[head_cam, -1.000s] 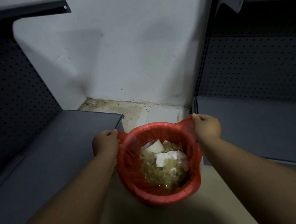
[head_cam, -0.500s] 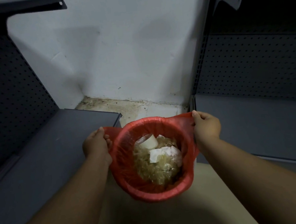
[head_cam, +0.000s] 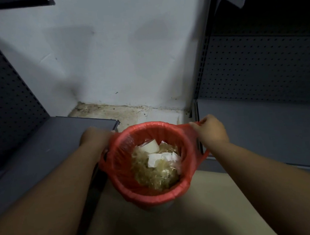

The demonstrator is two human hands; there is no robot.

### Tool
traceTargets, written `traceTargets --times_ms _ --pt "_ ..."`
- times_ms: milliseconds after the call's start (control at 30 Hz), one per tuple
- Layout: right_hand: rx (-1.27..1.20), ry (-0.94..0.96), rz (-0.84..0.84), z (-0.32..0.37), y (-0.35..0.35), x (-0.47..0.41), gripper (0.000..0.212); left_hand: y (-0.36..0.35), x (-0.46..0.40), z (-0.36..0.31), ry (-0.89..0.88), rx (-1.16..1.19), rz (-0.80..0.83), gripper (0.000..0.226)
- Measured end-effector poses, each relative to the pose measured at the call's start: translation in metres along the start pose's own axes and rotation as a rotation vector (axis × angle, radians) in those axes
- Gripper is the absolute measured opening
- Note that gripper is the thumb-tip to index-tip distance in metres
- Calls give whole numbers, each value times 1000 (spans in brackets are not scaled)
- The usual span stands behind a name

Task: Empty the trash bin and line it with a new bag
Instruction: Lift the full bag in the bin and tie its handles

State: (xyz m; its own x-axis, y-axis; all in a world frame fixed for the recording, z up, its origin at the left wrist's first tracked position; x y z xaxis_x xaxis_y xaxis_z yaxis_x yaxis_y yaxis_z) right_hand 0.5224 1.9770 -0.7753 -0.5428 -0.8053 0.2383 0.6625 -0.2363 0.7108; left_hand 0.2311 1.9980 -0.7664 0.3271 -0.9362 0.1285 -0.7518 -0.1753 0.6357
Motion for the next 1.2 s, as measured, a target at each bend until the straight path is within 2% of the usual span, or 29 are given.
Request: traceTargets --times_ms 67,167,233,300,400,500,600,700,867,933,1033,1200 --pt "163 7 81 10 -6 -2 42 -3 -3 -6 -44 -287 64 43" --pt "288 -1 89 22 -12 -10 30 -5 -6 -9 -98 -448 83 41" --pt "239 23 71 30 -12 -10 28 -5 -3 -15 -137 -506 73 43" --pt "102 78 71 37 -12 -5 33 -8 -4 -15 -146 -395 33 42" --pt "-90 99 20 38 -11 3 32 -8 -2 -5 -138 -67 -104 32" --pt "-35 68 59 33 -10 2 31 -8 4 7 -61 97 -67 23" --pt "106 -15 229 31 -6 1 22 -4 6 18 -7 111 31 28" --pt "307 -63 341 34 0 7 15 6 12 17 -30 -64 115 43" --pt "480 -136 533 39 3 22 24 21 27 1 -66 -318 259 37" --pt "469 -141 579 44 3 29 24 22 34 -4 -38 -250 273 27" --pt "348 -174 663 51 3 39 18 20 42 -6 23 -12 283 28" --pt "59 -247 734 54 1 40 31 17 43 0 108 147 266 31"
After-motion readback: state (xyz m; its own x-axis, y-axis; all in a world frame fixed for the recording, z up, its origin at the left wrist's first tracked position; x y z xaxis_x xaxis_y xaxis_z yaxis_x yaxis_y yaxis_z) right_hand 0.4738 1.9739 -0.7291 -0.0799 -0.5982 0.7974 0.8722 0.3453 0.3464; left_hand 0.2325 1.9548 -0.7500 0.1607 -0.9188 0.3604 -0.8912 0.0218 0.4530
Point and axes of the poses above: each hand's wrist, its own x-axis away from the middle knuckle, its own y-axis out of the back of the hand, z = x × y, the point moved 2 cm from there along -x, towards the middle knuckle, and after that the axes turned 13 degrees about -y, right-handed, at the moved point
